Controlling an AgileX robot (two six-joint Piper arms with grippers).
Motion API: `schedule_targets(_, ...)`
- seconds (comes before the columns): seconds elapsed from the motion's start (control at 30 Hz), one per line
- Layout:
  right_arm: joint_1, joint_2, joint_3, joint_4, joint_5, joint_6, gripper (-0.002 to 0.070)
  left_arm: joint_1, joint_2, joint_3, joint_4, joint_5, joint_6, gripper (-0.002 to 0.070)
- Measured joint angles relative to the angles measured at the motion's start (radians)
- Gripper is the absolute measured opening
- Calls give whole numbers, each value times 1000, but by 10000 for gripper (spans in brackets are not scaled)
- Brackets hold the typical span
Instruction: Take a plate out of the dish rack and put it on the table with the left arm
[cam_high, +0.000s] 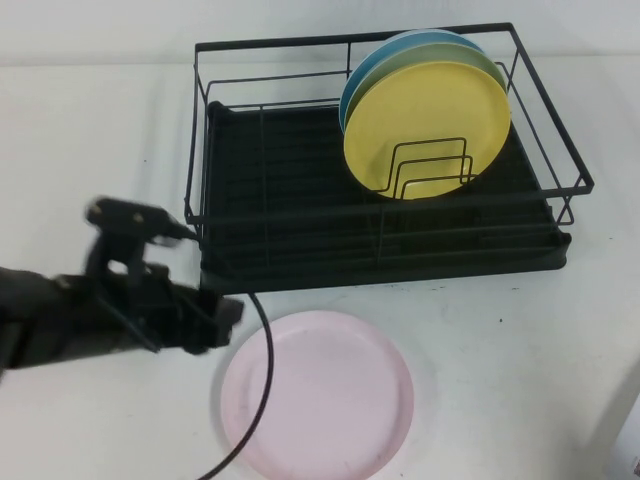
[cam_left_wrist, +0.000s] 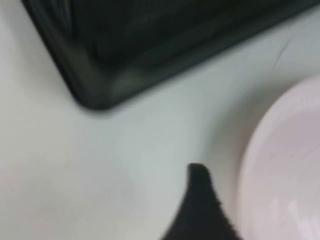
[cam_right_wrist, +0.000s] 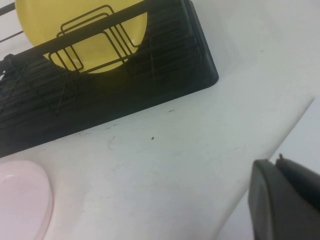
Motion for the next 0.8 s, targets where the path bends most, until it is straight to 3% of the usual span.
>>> schedule_targets(0.17,0,0,0,2,0,0,-18,0,-273,2,256,111,-135,106)
schedule_targets(0.23,0,0,0,3,0,0,-18,0,-372,2,348,151,-217,48)
schedule_targets(0.47,0,0,0,7,0,0,-18,0,-640,2,594,298,-508,2)
schedule_targets(0.67,0,0,0,9,0,0,-18,0,-766,2,778,597,-562,0)
schedule_targets(0.8,0,0,0,9,0,0,-18,0,-837,2,852,691,-577,0)
